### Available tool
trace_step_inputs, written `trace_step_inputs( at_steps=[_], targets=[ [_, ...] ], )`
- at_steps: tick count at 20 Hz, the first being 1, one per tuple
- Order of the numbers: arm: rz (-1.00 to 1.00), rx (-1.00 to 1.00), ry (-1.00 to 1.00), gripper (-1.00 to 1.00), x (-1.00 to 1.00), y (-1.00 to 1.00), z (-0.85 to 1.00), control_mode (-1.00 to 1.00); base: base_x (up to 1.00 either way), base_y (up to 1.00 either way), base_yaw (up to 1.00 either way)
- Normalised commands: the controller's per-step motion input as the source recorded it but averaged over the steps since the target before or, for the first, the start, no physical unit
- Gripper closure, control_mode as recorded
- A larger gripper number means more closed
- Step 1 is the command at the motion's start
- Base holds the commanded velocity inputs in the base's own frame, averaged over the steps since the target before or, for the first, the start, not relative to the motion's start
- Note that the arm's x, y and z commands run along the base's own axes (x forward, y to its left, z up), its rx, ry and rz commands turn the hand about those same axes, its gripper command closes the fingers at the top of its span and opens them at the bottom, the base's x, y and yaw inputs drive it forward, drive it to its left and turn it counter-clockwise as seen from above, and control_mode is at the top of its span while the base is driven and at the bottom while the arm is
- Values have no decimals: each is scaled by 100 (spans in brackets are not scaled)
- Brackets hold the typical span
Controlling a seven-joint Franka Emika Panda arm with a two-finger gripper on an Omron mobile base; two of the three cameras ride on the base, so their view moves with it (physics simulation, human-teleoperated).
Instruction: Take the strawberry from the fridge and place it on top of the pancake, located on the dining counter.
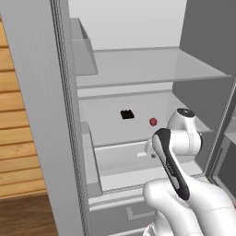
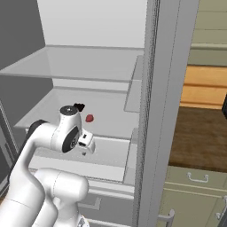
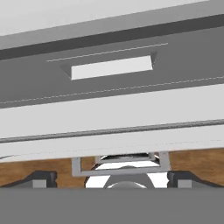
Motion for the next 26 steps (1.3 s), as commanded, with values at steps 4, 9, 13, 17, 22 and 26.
trace_step_inputs(
  at_steps=[4,9,13,17,22,26],
  targets=[
    [-1,-10,-32,-100,11,1,47,-100,0,0,0],
    [-2,-14,-29,-100,33,0,78,-100,0,0,0],
    [0,-10,-37,-100,17,0,50,-100,0,0,0],
    [0,-2,-22,-100,29,-3,8,-100,0,0,0],
    [-1,0,2,-100,86,-11,0,-100,0,0,0],
    [-1,3,6,-100,50,-15,4,-100,0,0,0]
  ],
)
